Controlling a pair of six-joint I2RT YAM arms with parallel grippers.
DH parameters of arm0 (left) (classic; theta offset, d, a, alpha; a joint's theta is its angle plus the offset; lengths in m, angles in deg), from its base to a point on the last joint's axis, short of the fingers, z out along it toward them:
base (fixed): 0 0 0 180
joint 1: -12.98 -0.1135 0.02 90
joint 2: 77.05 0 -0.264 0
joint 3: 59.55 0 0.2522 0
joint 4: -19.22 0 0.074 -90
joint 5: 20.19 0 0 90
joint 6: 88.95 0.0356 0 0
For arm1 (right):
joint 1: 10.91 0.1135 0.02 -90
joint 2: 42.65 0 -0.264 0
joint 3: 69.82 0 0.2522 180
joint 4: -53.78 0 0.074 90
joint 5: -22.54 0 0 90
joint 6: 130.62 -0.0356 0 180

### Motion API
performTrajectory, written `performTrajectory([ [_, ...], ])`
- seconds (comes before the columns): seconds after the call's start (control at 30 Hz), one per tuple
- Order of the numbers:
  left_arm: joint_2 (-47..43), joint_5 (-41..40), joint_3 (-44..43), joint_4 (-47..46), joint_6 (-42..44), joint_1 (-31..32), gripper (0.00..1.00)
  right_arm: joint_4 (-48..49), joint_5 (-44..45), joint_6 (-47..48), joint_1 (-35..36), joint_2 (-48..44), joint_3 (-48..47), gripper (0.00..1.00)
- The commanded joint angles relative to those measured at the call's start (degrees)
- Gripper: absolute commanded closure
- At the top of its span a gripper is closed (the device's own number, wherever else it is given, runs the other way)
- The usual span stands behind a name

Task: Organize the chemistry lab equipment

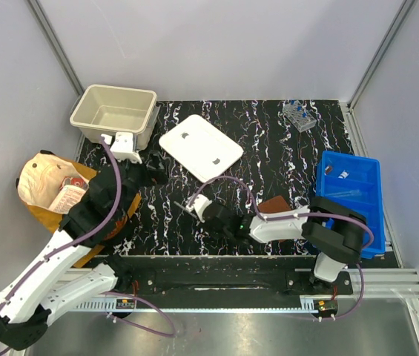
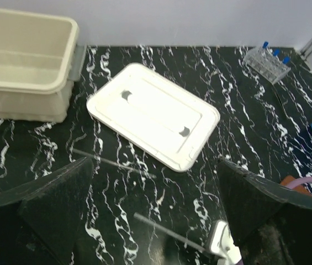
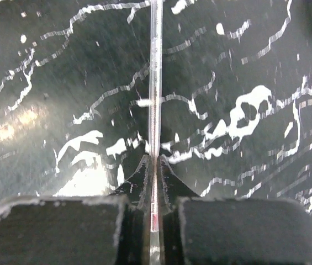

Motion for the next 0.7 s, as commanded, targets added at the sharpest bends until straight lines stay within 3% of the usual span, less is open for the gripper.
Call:
performTrajectory([
  [0.0,1.61,3.04,-4.21,5.72,-6.71,0.12,0.01,4.13,3.86,-10.33,0.23,-6.84,6.23,0.95],
  [0.1,1.70,9.19,-2.28,7.22,-11.27,0.03,0.04,9.41,3.33,-15.79,0.23,-8.52,10.37,0.96],
  [0.27,2.66,17.46,2.73,7.66,-19.27,0.03,0.10,9.95,7.19,-22.65,0.23,-7.29,11.34,0.98],
  [0.5,6.00,20.19,8.44,5.91,-24.12,0.12,0.12,8.29,13.60,-25.81,0.23,-7.99,11.96,1.00],
  [0.67,7.85,22.48,12.31,1.17,-27.45,0.20,0.14,10.91,12.38,-28.71,0.23,-11.94,14.59,1.00],
])
